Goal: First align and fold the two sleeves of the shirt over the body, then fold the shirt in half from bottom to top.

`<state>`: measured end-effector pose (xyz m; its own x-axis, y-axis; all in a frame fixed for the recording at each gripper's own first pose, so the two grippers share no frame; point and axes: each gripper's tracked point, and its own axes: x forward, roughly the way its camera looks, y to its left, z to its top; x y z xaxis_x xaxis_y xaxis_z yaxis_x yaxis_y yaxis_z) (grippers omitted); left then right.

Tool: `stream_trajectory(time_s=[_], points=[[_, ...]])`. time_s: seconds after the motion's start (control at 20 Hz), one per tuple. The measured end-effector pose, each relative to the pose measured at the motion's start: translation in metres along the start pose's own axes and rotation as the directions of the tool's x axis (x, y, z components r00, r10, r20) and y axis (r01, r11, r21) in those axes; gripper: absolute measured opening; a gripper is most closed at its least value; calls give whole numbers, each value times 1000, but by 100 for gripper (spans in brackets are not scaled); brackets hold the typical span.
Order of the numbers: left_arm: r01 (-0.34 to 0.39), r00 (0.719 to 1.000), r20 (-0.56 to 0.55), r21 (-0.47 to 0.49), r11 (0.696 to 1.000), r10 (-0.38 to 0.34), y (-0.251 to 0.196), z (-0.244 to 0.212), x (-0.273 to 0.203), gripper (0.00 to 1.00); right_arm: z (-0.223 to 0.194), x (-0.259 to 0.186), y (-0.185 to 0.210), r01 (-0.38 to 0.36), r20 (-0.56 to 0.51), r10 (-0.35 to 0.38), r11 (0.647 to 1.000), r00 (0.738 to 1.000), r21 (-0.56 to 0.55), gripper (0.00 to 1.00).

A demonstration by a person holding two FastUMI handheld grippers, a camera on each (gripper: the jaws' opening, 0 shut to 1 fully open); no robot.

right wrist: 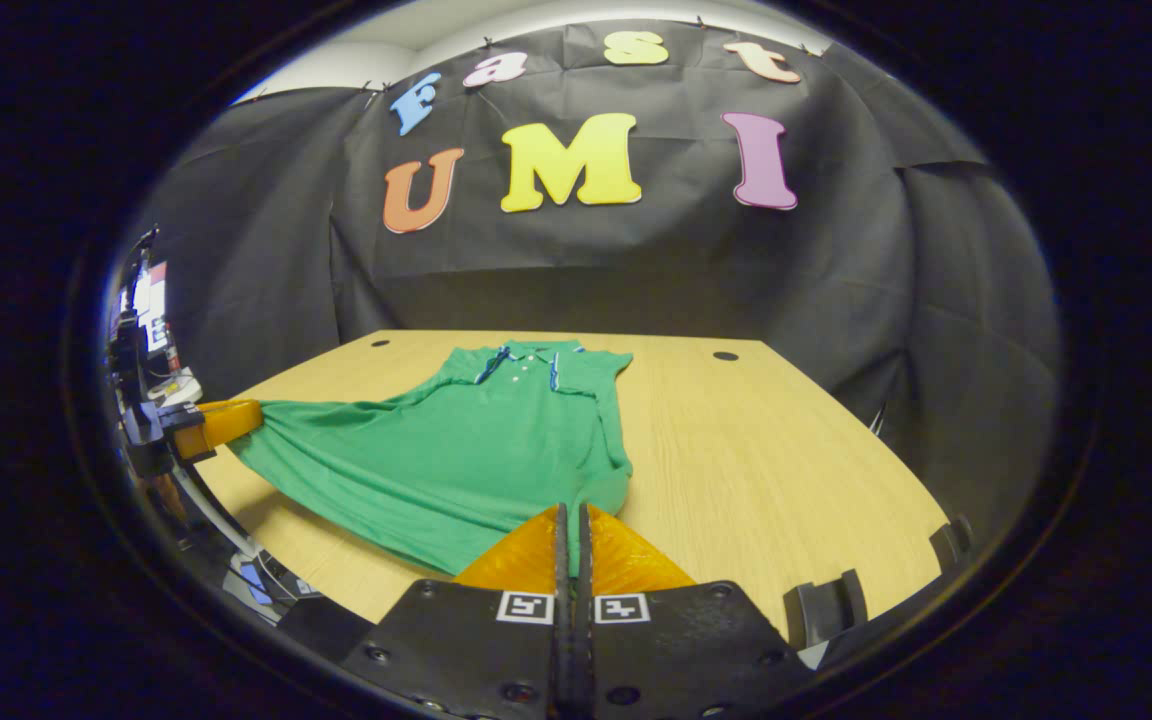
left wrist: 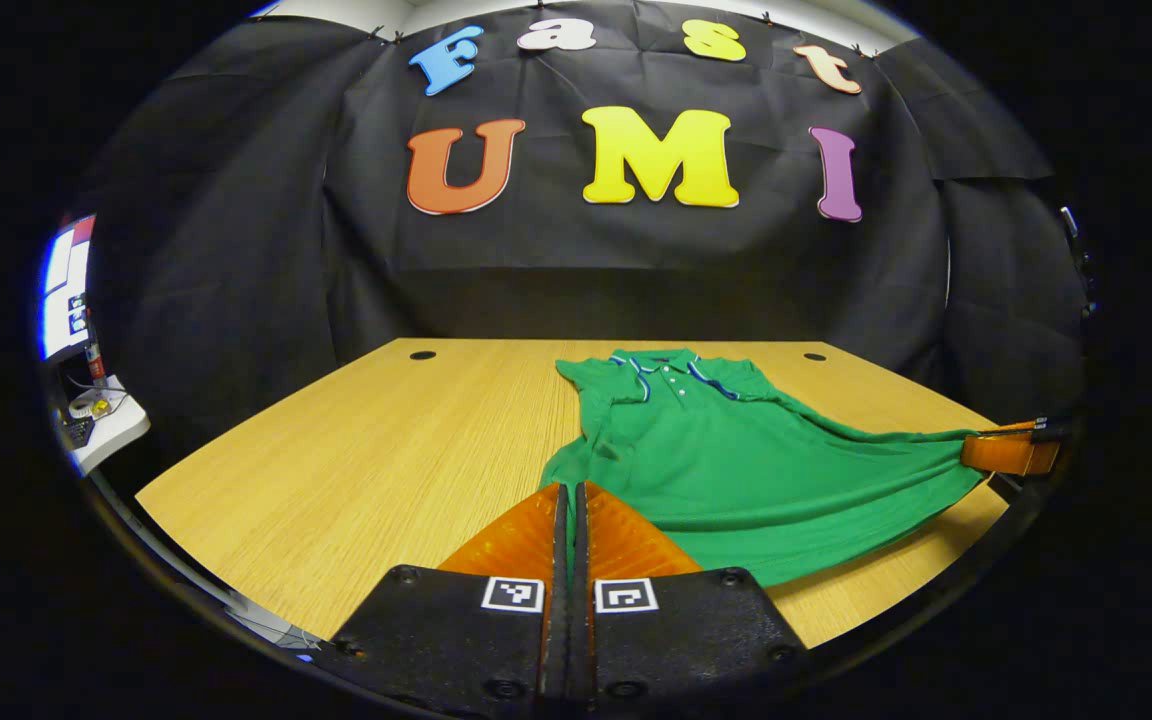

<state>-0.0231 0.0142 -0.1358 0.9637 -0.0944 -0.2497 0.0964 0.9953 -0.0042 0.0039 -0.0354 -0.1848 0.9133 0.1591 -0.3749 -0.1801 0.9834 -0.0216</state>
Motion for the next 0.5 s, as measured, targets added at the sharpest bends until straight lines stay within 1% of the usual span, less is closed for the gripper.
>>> stream_trajectory(time_s=[0.05, 0.15, 0.2, 0.35, 0.4, 0.5], points=[[0, 1000, 17, 3, 1000, 0, 0, 10, 1, 6, 10, 3, -1, -4, 12, 4, 1000, 1000, 6, 3], [-4, 999, 46, 8, 1000, 3, 1, 28, 11, 6, 32, 15, -5, -10, 36, 10, 1000, 999, 20, 2], [-6, 999, 54, 12, 1000, 5, 2, 36, 18, 6, 44, 21, -6, -15, 48, 14, 1000, 999, 25, 0], [-17, 996, 86, 3, 1000, 16, 5, 68, 48, 6, 90, 49, -13, -10, 102, 7, 1000, 995, 28, 0], [-10, 995, 101, -19, 1000, 12, 2, 84, 59, 6, 102, 62, -16, -10, 113, 5, 999, 994, 42, 0], [-4, 992, 122, -26, 1000, 7, 0, 104, 88, 6, 130, 88, -19, -13, 133, 3, 998, 991, 69, 0]])
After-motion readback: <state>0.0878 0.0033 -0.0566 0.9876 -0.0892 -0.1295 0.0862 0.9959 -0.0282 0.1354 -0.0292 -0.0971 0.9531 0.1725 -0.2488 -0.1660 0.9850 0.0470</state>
